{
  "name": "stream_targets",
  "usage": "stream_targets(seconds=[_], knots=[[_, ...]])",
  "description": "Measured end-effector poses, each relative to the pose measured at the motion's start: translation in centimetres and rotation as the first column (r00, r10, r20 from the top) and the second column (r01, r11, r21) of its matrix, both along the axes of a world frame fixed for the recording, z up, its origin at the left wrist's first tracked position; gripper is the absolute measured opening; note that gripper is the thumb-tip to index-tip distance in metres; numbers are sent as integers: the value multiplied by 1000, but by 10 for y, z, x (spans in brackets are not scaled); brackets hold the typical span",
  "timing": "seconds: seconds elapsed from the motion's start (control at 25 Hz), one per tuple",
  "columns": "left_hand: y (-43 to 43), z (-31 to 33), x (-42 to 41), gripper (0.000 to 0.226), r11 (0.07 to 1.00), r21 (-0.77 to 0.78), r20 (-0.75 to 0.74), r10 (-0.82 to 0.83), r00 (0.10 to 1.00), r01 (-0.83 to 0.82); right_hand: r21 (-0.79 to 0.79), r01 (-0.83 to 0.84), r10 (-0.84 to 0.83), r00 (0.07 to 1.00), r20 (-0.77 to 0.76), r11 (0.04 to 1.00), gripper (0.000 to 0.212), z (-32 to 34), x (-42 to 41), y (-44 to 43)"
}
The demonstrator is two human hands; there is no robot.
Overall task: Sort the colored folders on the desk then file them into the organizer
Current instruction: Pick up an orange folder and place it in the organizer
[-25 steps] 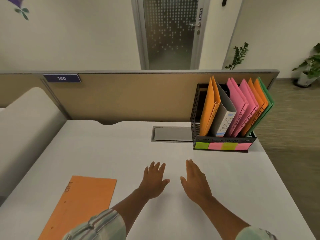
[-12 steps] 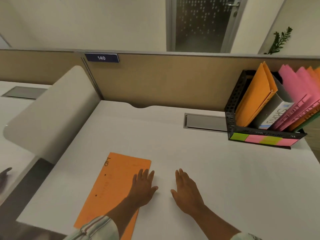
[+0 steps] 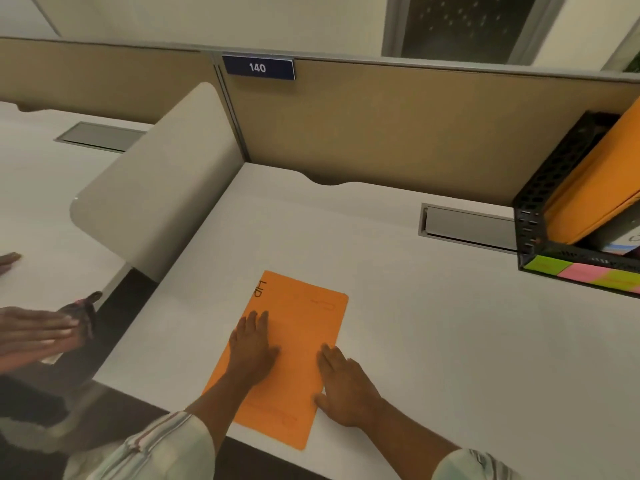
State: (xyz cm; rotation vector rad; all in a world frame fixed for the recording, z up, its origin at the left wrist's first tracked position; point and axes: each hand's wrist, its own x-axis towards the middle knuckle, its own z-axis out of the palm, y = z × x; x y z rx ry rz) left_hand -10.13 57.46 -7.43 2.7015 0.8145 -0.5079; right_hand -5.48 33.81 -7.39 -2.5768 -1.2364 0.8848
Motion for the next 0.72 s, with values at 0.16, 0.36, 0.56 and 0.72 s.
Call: stream_targets(seconds=[0.16,0.36,0.56,0.72], knots=[[22,-3,-2,103,965,-69,-57,250,966,-254,-56,-56,55,998,-18,997,87,-9,-6,10],[30,3,8,63,870,-209,4,457,890,-446,-84,-33,32,999,-17,996,86,-9,-1,5],[22,21,30,18,760,-492,59,515,855,-424,-89,91,-95,995,-43,992,84,-4,14,-17],[-8,44,53,12,586,-723,-8,521,853,-365,-67,242,-248,964,-95,968,82,1,31,-45]])
